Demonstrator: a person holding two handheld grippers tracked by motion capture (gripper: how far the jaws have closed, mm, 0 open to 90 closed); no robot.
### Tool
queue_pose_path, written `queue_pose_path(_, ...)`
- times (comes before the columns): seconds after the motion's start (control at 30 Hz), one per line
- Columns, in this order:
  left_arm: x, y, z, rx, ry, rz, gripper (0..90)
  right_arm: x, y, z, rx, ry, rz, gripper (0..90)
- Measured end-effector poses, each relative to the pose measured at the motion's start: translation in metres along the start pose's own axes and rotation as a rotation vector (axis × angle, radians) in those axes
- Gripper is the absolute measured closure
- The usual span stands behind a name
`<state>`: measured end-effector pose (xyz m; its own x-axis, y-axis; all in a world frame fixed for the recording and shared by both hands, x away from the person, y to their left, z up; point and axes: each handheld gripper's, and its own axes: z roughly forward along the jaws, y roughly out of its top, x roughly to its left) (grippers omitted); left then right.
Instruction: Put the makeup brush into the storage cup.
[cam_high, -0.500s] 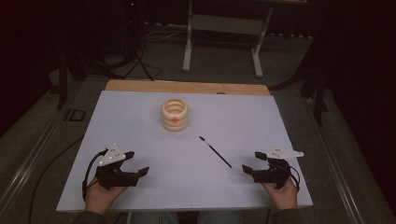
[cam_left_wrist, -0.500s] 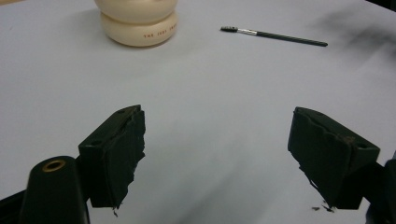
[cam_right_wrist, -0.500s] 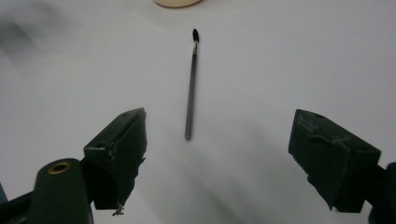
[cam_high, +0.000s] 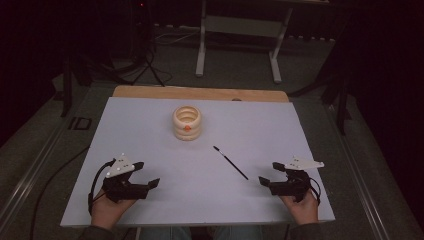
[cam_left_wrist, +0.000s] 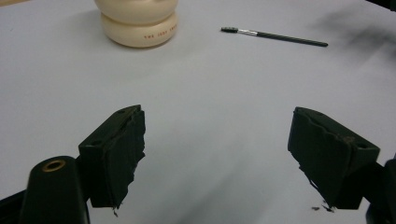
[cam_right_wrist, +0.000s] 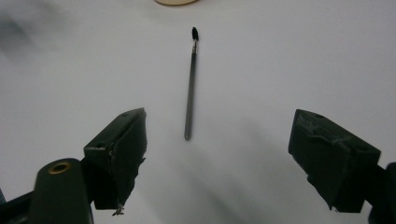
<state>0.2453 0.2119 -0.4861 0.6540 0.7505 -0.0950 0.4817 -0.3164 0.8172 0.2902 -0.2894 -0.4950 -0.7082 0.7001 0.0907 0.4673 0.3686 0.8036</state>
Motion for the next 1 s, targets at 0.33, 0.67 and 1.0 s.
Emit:
queue_pose_path(0.33,-0.002,0.001,0.001,0.003,-0.004,0.008,19.5,0.005,0.01,0.004,0.015,-0.021,-0.01,20.6)
queue_pose_path(0.67,-0.001,0.001,0.002,0.004,-0.001,0.007,19.5,-0.001,0.025,0.012,0.032,-0.023,0.007,21.1)
queue_pose_path(1.0,0.0,0.002,0.003,-0.001,0.0,0.004,19.6,-0.005,0.041,0.023,0.068,-0.023,0.026,21.7)
